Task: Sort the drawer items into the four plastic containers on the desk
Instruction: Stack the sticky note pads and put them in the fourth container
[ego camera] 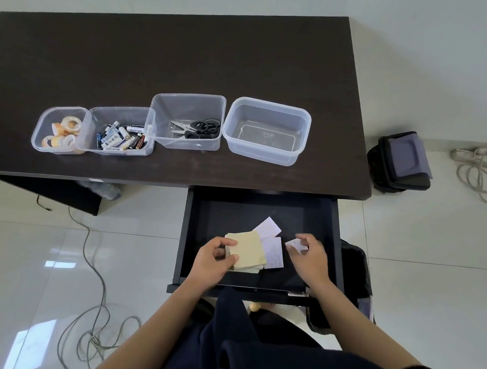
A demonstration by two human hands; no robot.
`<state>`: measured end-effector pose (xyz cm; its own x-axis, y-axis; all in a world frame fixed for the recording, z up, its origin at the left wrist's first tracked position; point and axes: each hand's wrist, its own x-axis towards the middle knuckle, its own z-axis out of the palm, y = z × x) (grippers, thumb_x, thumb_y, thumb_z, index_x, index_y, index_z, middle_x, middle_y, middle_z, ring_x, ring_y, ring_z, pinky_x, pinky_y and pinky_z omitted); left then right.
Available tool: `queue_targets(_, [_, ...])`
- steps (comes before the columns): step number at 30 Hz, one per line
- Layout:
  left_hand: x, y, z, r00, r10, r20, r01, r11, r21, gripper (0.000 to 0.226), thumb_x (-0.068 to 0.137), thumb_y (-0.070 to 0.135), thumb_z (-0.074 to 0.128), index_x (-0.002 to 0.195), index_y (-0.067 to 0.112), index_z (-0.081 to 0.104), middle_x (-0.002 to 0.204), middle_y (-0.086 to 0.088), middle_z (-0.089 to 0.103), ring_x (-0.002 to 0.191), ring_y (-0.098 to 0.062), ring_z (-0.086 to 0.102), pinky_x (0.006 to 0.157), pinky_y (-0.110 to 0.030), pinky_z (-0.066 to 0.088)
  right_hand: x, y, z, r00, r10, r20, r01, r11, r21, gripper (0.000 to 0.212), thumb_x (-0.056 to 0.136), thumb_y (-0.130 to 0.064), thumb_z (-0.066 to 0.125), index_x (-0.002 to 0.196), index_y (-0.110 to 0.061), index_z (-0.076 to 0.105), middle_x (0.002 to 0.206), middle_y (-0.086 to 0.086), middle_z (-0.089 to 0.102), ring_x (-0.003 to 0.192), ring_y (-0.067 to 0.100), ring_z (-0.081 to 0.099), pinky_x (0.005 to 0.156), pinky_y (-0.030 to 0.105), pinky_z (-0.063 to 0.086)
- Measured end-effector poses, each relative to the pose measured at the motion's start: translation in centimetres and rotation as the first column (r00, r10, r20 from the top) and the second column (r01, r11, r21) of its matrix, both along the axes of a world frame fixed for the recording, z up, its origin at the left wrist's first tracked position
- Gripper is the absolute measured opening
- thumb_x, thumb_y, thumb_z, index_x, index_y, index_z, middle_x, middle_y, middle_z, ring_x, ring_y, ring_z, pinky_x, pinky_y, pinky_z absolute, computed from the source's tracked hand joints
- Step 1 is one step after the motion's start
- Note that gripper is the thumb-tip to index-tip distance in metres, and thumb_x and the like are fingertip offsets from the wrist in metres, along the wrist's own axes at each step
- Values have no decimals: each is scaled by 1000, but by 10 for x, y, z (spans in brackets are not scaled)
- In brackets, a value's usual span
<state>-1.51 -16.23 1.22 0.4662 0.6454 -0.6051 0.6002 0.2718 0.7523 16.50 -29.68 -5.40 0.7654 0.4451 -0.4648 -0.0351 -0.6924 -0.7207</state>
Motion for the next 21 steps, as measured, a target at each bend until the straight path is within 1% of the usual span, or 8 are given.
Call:
queue_targets(2, [-2, 1, 1, 1000, 10, 2, -10, 1000, -15, 27, 83, -1, 66, 93, 24, 61, 91, -4, 70, 85, -13, 66, 83, -44, 56, 7, -5, -9, 990, 131, 60, -123, 984, -128, 44, 78, -16, 71, 119, -22, 57, 117, 9, 49, 99, 26, 56, 82, 29, 45])
queue_targets(5, [-1, 2, 5, 1000, -5, 0, 5, 1000, -24, 30, 80, -5, 66, 96, 20, 60, 90, 3, 66, 82, -5, 62, 85, -42, 56, 10, -6, -17, 965, 252, 70, -229, 944, -235, 56, 77, -11, 70, 128, -25, 53, 123, 6, 43, 111, 24, 47, 87, 29, 44])
queue_targets(9, [-2, 4, 7, 1000, -13, -1, 13, 1000, -28, 33, 79, -7, 67, 97, 19, 59, 92, 4, 65, 84, -4, 61, 86, -42, 56, 9, -2, -23, 938, 322, 127, -266, 905, -332, 60, 76, -13, 70, 131, -27, 52, 123, 4, 42, 113, 26, 40, 90, 33, 46])
queue_targets(11, [-3, 5, 7, 1000, -13, -6, 13, 999, -30, 32, 79, -6, 67, 98, 19, 59, 93, 5, 65, 85, -3, 61, 86, -43, 57, 9, -1, -22, 936, 328, 129, -269, 900, -343, 59, 74, -13, 67, 130, -28, 51, 122, 3, 41, 111, 27, 41, 85, 33, 48])
queue_targets(15, [-4, 6, 6, 1000, -10, -16, 9, 999, -38, 32, 80, -6, 67, 101, 16, 59, 92, 7, 64, 84, -1, 59, 86, -41, 57, 10, -1, -16, 952, 282, 119, -247, 937, -249, 62, 69, -18, 67, 128, -27, 51, 117, 5, 41, 103, 26, 48, 75, 28, 46])
queue_targets(18, [-4, 7, 6, 1000, -16, -26, 15, 999, -39, 32, 79, -5, 67, 100, 18, 59, 93, 5, 64, 86, -3, 60, 85, -39, 56, 10, 3, -2, 986, 140, 92, -134, 989, -68, 68, 67, -18, 70, 130, -33, 48, 110, 3, 41, 87, 18, 53, 70, 23, 44])
queue_targets(19, [-3, 7, 6, 999, -21, -28, 20, 999, -38, 32, 79, -5, 67, 100, 18, 59, 93, 5, 64, 86, -3, 60, 85, -38, 56, 9, 5, 5, 990, 102, 95, -103, 995, 4, 70, 67, -17, 71, 130, -35, 47, 107, 2, 41, 85, 16, 53, 69, 19, 43])
queue_targets(21, [-2, 7, 5, 999, -25, -28, 23, 999, -37, 32, 79, -6, 66, 99, 18, 59, 91, 3, 65, 85, -4, 61, 83, -37, 55, 8, 9, 19, 991, 49, 123, -66, 988, 140, 69, 68, -13, 72, 129, -34, 50, 104, 3, 41, 86, 13, 52, 73, 13, 43])
